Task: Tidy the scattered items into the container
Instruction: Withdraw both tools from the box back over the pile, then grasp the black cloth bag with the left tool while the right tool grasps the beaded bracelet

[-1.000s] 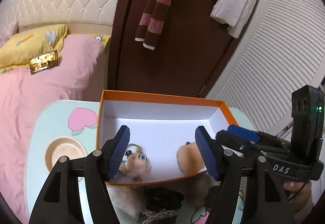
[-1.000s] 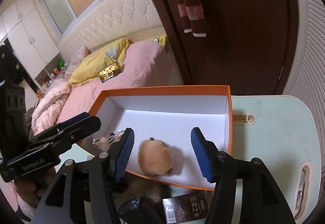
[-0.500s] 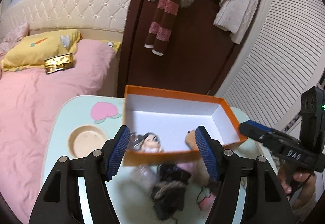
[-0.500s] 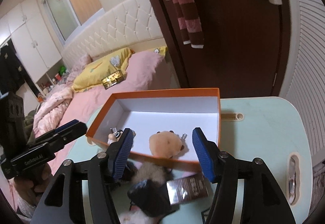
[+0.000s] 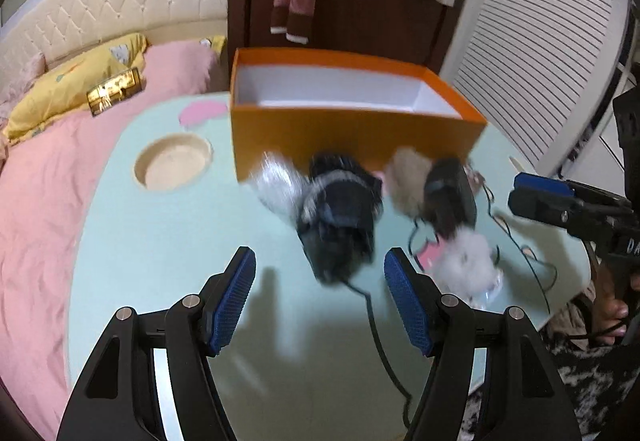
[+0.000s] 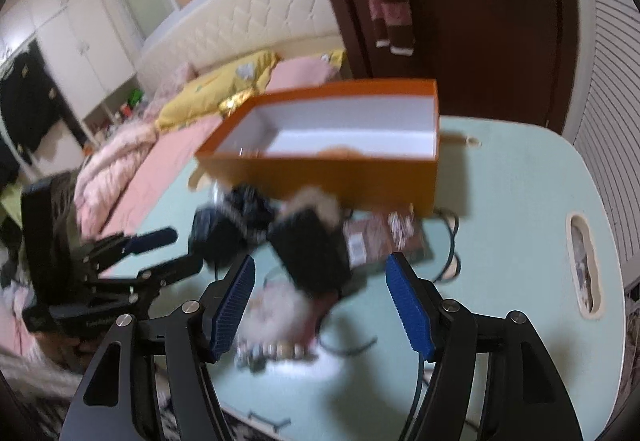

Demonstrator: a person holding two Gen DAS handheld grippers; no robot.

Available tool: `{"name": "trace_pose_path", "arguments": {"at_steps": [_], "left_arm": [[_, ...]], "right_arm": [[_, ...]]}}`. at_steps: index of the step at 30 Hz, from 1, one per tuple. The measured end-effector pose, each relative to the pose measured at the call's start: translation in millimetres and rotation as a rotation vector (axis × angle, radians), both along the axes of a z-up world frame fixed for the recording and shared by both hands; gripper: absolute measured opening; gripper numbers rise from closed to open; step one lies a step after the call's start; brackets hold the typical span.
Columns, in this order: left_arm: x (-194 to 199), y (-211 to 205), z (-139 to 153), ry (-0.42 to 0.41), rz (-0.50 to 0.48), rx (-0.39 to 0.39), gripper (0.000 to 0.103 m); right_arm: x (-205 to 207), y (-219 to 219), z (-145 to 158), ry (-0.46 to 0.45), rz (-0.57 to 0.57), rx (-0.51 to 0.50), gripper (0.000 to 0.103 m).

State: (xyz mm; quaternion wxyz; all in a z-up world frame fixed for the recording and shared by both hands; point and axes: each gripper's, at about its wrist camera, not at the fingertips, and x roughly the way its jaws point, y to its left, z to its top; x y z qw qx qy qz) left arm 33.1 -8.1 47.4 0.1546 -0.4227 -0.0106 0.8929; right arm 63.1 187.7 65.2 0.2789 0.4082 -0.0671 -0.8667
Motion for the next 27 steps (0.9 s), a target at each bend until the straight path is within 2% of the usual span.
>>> {"name": "trace_pose_path", "arguments": {"at_steps": [7, 8, 10, 13, 15, 20, 23, 27], "left_arm": [[2, 6, -15, -0.039, 0.014, -0.021, 0.068], [2, 7, -16, -0.036, 0.014, -0.029, 0.071], [2, 10, -18, -0.029, 0.012, -0.051, 0.083], [3, 17, -24, 0.001, 0.025, -0.139, 0.087], [4, 19, -28, 0.017, 0.025, -0.167, 0.103], [4, 18, -31, 0.033, 0.032, -0.154, 0.103], [6, 19, -32, 0.035, 0.033, -0.154, 0.103], [7, 18, -33, 0.035, 0.034, -0.153, 0.103]], "right_arm": [[17, -16, -19, -0.007, 0.092, 0.109, 0.071], [18, -18, -22, -0.009, 0.103, 0.119, 0.071], [21, -22, -25, -0.006, 0.135, 0.13, 0.071], [24, -26, -27, 0.001, 0.169, 0.122, 0.071], [23, -29, -30, -0.002, 0.194, 0.117, 0.071], [24, -42, -36, -0.004, 0.269, 0.124, 0.07], [24, -51, -41, 0.001, 0.287, 0.153, 0.065], [27, -62, -45, 0.064, 0.28, 0.22, 0.062]]}}
